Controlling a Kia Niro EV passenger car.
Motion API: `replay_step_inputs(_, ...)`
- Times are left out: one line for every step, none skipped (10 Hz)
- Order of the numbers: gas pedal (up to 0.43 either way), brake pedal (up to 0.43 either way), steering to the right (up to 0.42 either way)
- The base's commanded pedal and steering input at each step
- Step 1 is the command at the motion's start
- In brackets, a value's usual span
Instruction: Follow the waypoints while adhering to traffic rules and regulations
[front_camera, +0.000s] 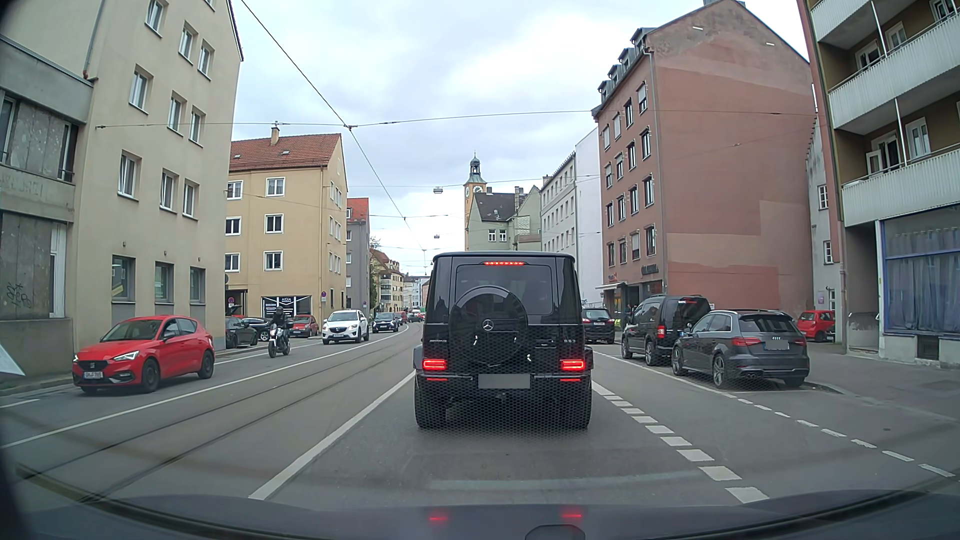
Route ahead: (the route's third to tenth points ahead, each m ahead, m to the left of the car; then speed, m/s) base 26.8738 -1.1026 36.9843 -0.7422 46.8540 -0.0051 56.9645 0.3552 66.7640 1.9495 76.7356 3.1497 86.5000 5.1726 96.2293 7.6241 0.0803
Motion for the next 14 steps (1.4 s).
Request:
replay_step_inputs(0.0,0.207,-0.01)
replay_step_inputs(0.0,0.207,-0.01)
replay_step_inputs(0.0,0.207,-0.01)
replay_step_inputs(0.0,0.207,-0.01)
replay_step_inputs(0.0,0.207,-0.01)
replay_step_inputs(0.0,0.207,-0.01)
replay_step_inputs(0.0,0.207,-0.01)
replay_step_inputs(0.0,0.207,-0.01)
replay_step_inputs(0.0,0.207,-0.01)
replay_step_inputs(0.0,0.207,-0.01)
replay_step_inputs(0.0,0.207,-0.01)
replay_step_inputs(0.0,0.207,-0.01)
replay_step_inputs(0.0,0.207,-0.01)
replay_step_inputs(0.0,0.207,-0.01)
